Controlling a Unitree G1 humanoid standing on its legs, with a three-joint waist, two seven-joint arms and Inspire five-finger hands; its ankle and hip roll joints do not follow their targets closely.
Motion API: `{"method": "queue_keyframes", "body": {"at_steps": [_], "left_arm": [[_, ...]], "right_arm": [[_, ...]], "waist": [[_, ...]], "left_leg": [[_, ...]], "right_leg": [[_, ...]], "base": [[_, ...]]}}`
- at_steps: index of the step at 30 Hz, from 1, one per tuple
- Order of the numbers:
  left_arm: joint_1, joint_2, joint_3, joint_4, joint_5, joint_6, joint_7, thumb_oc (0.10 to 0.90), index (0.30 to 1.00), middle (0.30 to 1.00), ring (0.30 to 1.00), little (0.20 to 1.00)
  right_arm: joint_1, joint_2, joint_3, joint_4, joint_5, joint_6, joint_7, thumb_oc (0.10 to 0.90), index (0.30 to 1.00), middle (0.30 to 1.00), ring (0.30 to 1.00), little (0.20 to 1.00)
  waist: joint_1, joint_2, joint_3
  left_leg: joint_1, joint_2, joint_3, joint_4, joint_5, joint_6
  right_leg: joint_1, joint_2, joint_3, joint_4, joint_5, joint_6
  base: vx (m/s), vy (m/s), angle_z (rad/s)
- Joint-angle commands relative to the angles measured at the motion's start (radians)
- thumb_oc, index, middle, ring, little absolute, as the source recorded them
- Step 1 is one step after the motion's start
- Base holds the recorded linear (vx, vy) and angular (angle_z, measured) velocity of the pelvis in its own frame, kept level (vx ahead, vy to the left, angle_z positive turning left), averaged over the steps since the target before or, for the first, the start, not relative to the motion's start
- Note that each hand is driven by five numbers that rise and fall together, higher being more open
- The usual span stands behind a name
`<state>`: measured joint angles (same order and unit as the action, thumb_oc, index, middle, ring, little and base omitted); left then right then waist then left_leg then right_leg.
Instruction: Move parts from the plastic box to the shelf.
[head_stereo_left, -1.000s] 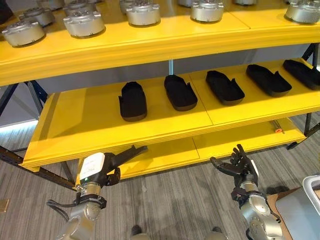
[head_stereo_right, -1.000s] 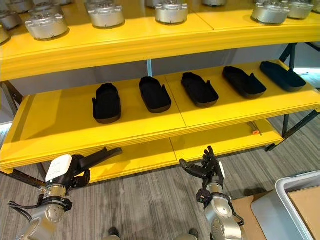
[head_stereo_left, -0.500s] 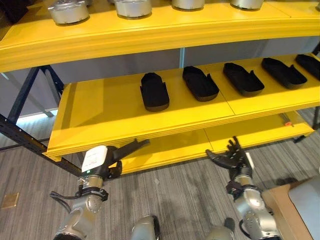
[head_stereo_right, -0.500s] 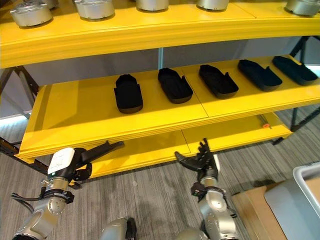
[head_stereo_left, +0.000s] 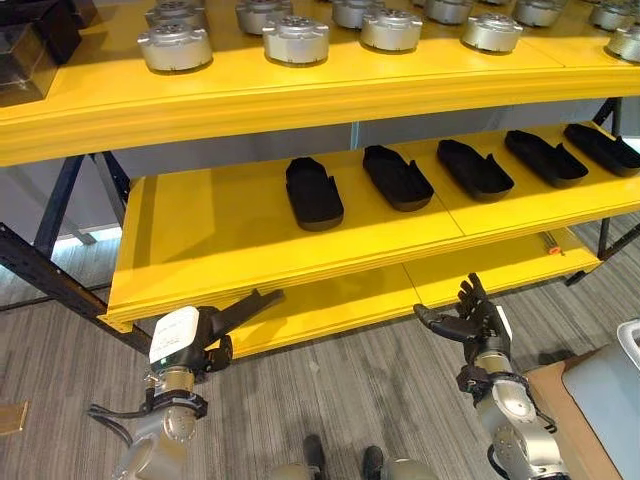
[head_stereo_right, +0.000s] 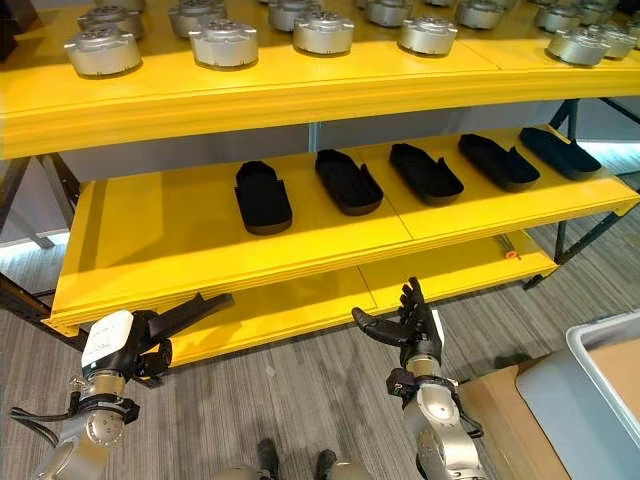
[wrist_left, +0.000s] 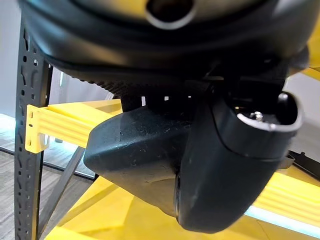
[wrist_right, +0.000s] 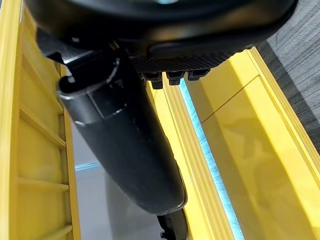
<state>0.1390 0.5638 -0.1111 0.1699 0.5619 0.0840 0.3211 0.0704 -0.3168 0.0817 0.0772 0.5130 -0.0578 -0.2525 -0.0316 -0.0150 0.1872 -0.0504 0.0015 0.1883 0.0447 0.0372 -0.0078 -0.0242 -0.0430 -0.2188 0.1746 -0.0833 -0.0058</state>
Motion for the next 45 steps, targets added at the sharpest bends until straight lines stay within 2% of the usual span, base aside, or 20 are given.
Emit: {"method": "queue_keyframes", "body": {"at_steps": [1, 4, 6, 8, 10, 12, 14, 15, 16, 17, 18, 19, 21, 22, 25, 27, 29, 35, 40, 45], "left_arm": [[-0.126, 0.022, 0.081, -0.124, 0.011, -0.074, 0.086, 0.4, 0.3, 0.3, 0.3, 0.3], [-0.121, 0.021, 0.084, -0.131, 0.008, -0.073, 0.084, 0.4, 0.3, 0.3, 0.3, 0.3], [-0.139, 0.019, 0.074, -0.134, 0.006, -0.074, 0.088, 0.4, 0.3, 0.3, 0.3, 0.3], [-0.158, 0.015, 0.068, -0.138, 0.0, -0.081, 0.092, 0.4, 0.3, 0.3, 0.3, 0.3], [-0.171, 0.01, 0.069, -0.144, -0.005, -0.083, 0.103, 0.4, 0.3, 0.3, 0.3, 0.3], [-0.165, 0.01, 0.087, -0.151, -0.004, -0.082, 0.119, 0.4, 0.3, 0.3, 0.3, 0.3], [-0.158, 0.004, 0.1, -0.155, -0.004, -0.083, 0.128, 0.4, 0.3, 0.3, 0.3, 0.3], [-0.157, 0.003, 0.099, -0.155, -0.004, -0.083, 0.128, 0.4, 0.3, 0.3, 0.3, 0.3], [-0.182, 0.002, 0.087, -0.151, -0.002, -0.086, 0.132, 0.4, 0.3, 0.3, 0.3, 0.3], [-0.213, 0.003, 0.047, -0.123, -0.001, -0.089, 0.132, 0.4, 0.3, 0.3, 0.3, 0.3], [-0.213, 0.003, 0.047, -0.122, -0.001, -0.09, 0.132, 0.4, 0.3, 0.3, 0.3, 0.3], [-0.204, 0.008, 0.047, -0.119, -0.006, -0.085, 0.137, 0.4, 0.3, 0.3, 0.3, 0.3], [-0.176, 0.01, 0.063, -0.128, -0.01, -0.087, 0.143, 0.4, 0.3, 0.3, 0.3, 0.3], [-0.15, 0.016, 0.086, -0.14, 0.002, -0.083, 0.145, 0.4, 0.3, 0.3, 0.3, 0.3], [-0.138, 0.025, 0.096, -0.152, 0.012, -0.083, 0.146, 0.4, 0.3, 0.3, 0.3, 0.3], [-0.139, 0.045, 0.101, -0.155, 0.013, -0.085, 0.151, 0.4, 0.3, 0.3, 0.3, 0.3], [-0.147, 0.054, 0.098, -0.162, 0.011, -0.09, 0.153, 0.4, 0.3, 0.3, 0.3, 0.3], [-0.159, 0.062, 0.103, -0.158, 0.007, -0.079, 0.162, 0.4, 0.3, 0.3, 0.3, 0.3], [-0.149, 0.056, 0.111, -0.164, 0.003, -0.079, 0.162, 0.4, 0.3, 0.3, 0.3, 0.3], [-0.139, 0.061, 0.138, -0.19, -0.007, -0.081, 0.173, 0.4, 0.3, 0.3, 0.3, 0.3]], "right_arm": [[-0.083, -0.036, -0.033, -0.064, -0.024, -0.093, 0.015, 0.9, 1.0, 1.0, 1.0, 1.0], [-0.074, -0.044, -0.034, -0.073, -0.032, -0.089, 0.019, 0.9, 1.0, 1.0, 1.0, 1.0], [-0.066, -0.056, -0.043, -0.083, -0.037, -0.097, 0.016, 0.9, 1.0, 1.0, 1.0, 1.0], [-0.069, -0.069, -0.049, -0.087, -0.045, -0.099, 0.009, 0.9, 1.0, 1.0, 1.0, 1.0], [-0.086, -0.077, -0.04, -0.089, -0.058, -0.101, 0.001, 0.9, 1.0, 1.0, 1.0, 1.0], [-0.087, -0.072, -0.034, -0.082, -0.059, -0.1, 0.001, 0.9, 1.0, 1.0, 1.0, 1.0], [-0.069, -0.066, -0.038, -0.084, -0.054, -0.099, -0.002, 0.9, 1.0, 1.0, 1.0, 1.0], [-0.068, -0.067, -0.038, -0.085, -0.054, -0.099, -0.002, 0.9, 1.0, 1.0, 1.0, 1.0], [-0.044, -0.073, -0.052, -0.084, -0.052, -0.106, -0.009, 0.9, 1.0, 1.0, 1.0, 1.0], [-0.013, -0.077, -0.065, -0.082, -0.05, -0.118, -0.016, 0.9, 1.0, 1.0, 1.0, 1.0], [-0.013, -0.077, -0.065, -0.082, -0.05, -0.118, -0.016, 0.9, 1.0, 1.0, 1.0, 1.0], [-0.012, -0.075, -0.059, -0.082, -0.061, -0.115, -0.017, 0.9, 1.0, 1.0, 1.0, 1.0], [-0.019, -0.063, -0.035, -0.082, -0.061, -0.114, -0.011, 0.9, 1.0, 1.0, 1.0, 1.0], [-0.023, -0.049, -0.025, -0.076, -0.06, -0.111, -0.002, 0.9, 1.0, 1.0, 1.0, 1.0], [-0.021, -0.038, -0.023, -0.074, -0.056, -0.111, 0.003, 0.9, 1.0, 1.0, 1.0, 1.0], [0.002, -0.012, -0.029, -0.087, -0.045, -0.101, 0.014, 0.9, 1.0, 1.0, 1.0, 1.0], [0.002, -0.009, -0.028, -0.094, -0.044, -0.094, 0.018, 0.9, 1.0, 1.0, 1.0, 1.0], [0.003, 0.005, -0.031, -0.098, -0.048, -0.086, 0.02, 0.9, 1.0, 1.0, 1.0, 1.0], [0.004, 0.007, -0.033, -0.098, -0.049, -0.084, 0.021, 0.9, 1.0, 1.0, 1.0, 1.0], [-0.029, 0.006, -0.02, -0.102, -0.054, -0.079, 0.018, 0.9, 1.0, 1.0, 1.0, 1.0]], "waist": [[-0.03, -0.005, -0.102], [-0.032, -0.003, -0.097], [-0.039, -0.004, -0.074], [-0.037, -0.001, -0.043], [-0.034, -0.001, -0.026], [-0.043, 0.006, -0.035], [-0.052, 0.016, -0.051], [-0.051, 0.016, -0.051], [-0.059, 0.037, -0.059], [-0.06, 0.056, -0.053], [-0.061, 0.056, -0.052], [-0.05, 0.07, -0.054], [-0.038, 0.08, -0.052], [-0.027, 0.09, -0.065], [-0.015, 0.085, -0.072], [0.001, 0.06, -0.087], [0.008, 0.046, -0.091], [0.012, 0.01, -0.1], [0.012, -0.001, -0.107], [0.025, -0.025, -0.098]], "left_leg": [[0.073, 0.077, -0.046, 0.07, -0.11, -0.035], [0.064, 0.083, -0.048, 0.089, -0.109, -0.042], [-0.011, 0.089, -0.052, 0.206, -0.087, -0.073], [-0.081, 0.094, -0.088, 0.324, -0.013, -0.114], [-0.107, 0.092, -0.132, 0.369, 0.016, -0.124], [-0.081, 0.151, -0.138, 0.294, 0.011, -0.114], [-0.05, 0.236, -0.12, 0.123, 0.038, -0.108], [-0.041, 0.236, -0.117, 0.11, 0.044, -0.108], [-0.069, 0.297, -0.086, -0.07, 0.146, -0.131], [-0.131, 0.299, -0.063, -0.132, 0.163, -0.144], [-0.131, 0.298, -0.063, -0.132, 0.163, -0.144], [-0.134, 0.299, -0.068, -0.132, 0.178, -0.15], [-0.103, 0.293, -0.087, -0.132, 0.157, -0.141], [-0.101, 0.305, -0.084, -0.132, 0.181, -0.155], [-0.087, 0.302, -0.068, -0.123, 0.187, -0.156], [-0.129, 0.267, -0.055, -0.005, 0.159, -0.148], [-0.156, 0.245, -0.061, 0.05, 0.127, -0.136], [-0.201, 0.224, -0.061, 0.132, 0.072, -0.118], [-0.213, 0.223, -0.061, 0.155, 0.055, -0.113], [-0.225, 0.224, -0.056, 0.231, -0.008, -0.09]], "right_leg": [[0.065, -0.029, 0.022, -0.059, -0.066, 0.059], [0.064, -0.032, 0.016, -0.047, -0.077, 0.053], [0.064, -0.042, -0.002, -0.033, -0.095, 0.036], [0.06, -0.043, -0.012, -0.007, -0.11, 0.013], [0.038, -0.051, -0.004, 0.018, -0.114, 0.01], [0.023, -0.059, 0.01, 0.031, -0.121, 0.023], [0.024, -0.076, 0.022, 0.031, -0.131, 0.044], [0.025, -0.076, 0.024, 0.03, -0.131, 0.044], [0.031, -0.083, 0.022, 0.022, -0.139, 0.059], [0.069, -0.085, 0.018, 0.019, -0.158, 0.058], [0.07, -0.085, 0.018, 0.019, -0.158, 0.058], [0.106, -0.081, 0.025, 0.015, -0.173, 0.065], [0.12, -0.085, 0.043, 0.024, -0.189, 0.076], [0.139, -0.086, 0.062, 0.01, -0.189, 0.084], [0.161, -0.102, 0.07, -0.006, -0.184, 0.094], [0.213, -0.165, 0.065, -0.057, -0.159, 0.125], [0.223, -0.195, 0.059, -0.077, -0.143, 0.14], [0.217, -0.226, 0.067, -0.098, -0.119, 0.162], [0.224, -0.231, 0.06, -0.118, -0.107, 0.167], [0.221, -0.254, 0.077, -0.12, -0.09, 0.184]], "base": [[0.05, -0.141, 0.22], [0.01, -0.087, 0.11], [-0.08, -0.117, 0.22], [-0.12, -0.082, 0.47], [-0.08, -0.027, 0.3], [0.05, 0.074, -0.07], [0.11, 0.1, -0.04], [0.12, 0.15, 0.08], [0.26, 0.235, 0.18], [0.25, 0.238, 0.29], [0.34, 0.226, 0.64], [0.16, 0.109, 0.52], [0.28, 0.192, -0.13], [0.28, 0.198, -0.88], [0.21, 0.17, -0.84], [0.28, 0.27, -0.43], [0.14, 0.169, -0.08], [0.11, 0.099, 0.04], [0.07, 0.038, 0.05], [0.07, 0.085, -0.06]]}}
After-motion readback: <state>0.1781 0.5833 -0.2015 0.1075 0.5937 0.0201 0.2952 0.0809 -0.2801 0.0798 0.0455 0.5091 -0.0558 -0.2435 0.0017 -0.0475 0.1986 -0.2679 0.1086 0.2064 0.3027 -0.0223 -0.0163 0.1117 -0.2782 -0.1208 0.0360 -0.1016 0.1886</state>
